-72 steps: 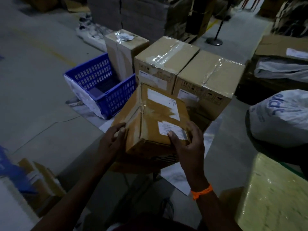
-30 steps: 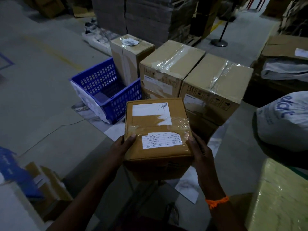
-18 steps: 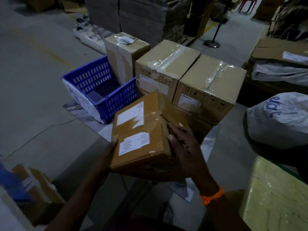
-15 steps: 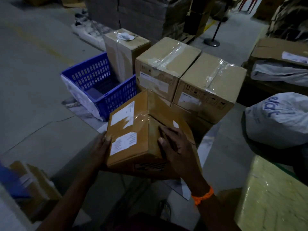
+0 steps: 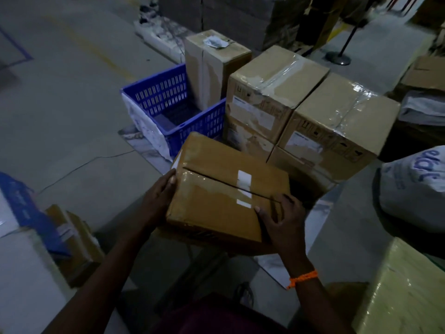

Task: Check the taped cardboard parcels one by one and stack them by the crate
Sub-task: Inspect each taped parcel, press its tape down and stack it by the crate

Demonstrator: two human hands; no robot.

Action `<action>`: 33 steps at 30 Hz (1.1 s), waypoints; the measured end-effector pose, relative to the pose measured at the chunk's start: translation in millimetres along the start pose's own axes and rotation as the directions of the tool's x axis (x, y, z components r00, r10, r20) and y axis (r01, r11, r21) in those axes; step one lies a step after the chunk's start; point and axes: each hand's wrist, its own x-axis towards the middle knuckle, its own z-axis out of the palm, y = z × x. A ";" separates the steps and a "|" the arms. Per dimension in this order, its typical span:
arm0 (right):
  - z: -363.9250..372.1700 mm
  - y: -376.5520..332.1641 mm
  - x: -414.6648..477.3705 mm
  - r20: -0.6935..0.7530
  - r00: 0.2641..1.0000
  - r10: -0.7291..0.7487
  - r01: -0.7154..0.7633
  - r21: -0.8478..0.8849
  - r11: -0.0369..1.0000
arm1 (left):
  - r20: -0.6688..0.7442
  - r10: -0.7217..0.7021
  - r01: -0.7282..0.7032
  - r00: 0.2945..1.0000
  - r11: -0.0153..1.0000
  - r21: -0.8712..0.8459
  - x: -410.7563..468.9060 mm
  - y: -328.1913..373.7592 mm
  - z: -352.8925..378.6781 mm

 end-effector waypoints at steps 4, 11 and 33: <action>-12.3 20.5 2.7 0.210 0.917 0.338 -0.371 0.141 0.918 | 0.045 -0.029 0.030 0.999 0.999 -0.036 5.2 -0.5 -14.8; -7.3 29.2 -14.0 0.258 0.912 0.319 -0.402 0.413 0.817 | 0.125 -0.103 0.107 0.987 0.994 -0.024 13.1 -15.2 -18.4; -27.4 42.8 -15.6 0.437 0.799 0.413 -0.601 0.604 0.524 | 0.080 -0.051 0.050 0.995 0.999 0.014 10.2 -43.5 20.8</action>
